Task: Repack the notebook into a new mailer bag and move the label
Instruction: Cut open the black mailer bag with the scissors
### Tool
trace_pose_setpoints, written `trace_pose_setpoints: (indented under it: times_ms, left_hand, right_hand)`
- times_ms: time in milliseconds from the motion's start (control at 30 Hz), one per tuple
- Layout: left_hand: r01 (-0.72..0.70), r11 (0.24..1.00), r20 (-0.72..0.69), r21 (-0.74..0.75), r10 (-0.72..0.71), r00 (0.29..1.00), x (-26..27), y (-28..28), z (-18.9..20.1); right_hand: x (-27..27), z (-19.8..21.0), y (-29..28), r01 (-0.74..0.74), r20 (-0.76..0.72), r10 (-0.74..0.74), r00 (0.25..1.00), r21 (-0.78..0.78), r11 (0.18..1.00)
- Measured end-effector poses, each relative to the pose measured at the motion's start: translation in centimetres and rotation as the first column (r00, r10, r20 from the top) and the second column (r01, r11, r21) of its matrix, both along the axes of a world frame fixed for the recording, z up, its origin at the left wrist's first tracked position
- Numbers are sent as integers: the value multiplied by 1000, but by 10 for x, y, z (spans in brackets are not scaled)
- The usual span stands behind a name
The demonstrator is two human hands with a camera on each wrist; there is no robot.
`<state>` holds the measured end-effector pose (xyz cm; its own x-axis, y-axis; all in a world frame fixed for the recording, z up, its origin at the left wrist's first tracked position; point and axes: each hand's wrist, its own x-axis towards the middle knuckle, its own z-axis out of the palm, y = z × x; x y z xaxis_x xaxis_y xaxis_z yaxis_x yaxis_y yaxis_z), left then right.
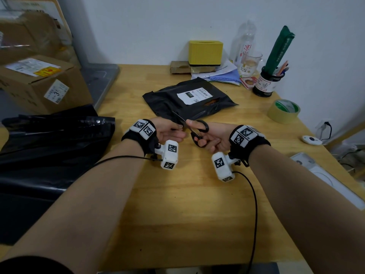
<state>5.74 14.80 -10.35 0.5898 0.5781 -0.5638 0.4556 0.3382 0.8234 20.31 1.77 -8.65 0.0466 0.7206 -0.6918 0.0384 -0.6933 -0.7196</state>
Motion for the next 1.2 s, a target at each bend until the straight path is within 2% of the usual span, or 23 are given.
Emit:
trace_pose_setpoints:
  times_ms: [500, 1200]
  left_hand:
    - [44, 999, -51, -11, -44, 998, 0, -2, 1]
    - [184, 983, -93, 26, -181, 979, -2, -11, 0]
  right_hand:
    - [0, -2, 1, -6, 15, 6, 1000, 11, 1000]
    - [1, -7, 4, -46, 6, 46, 999, -1, 999]
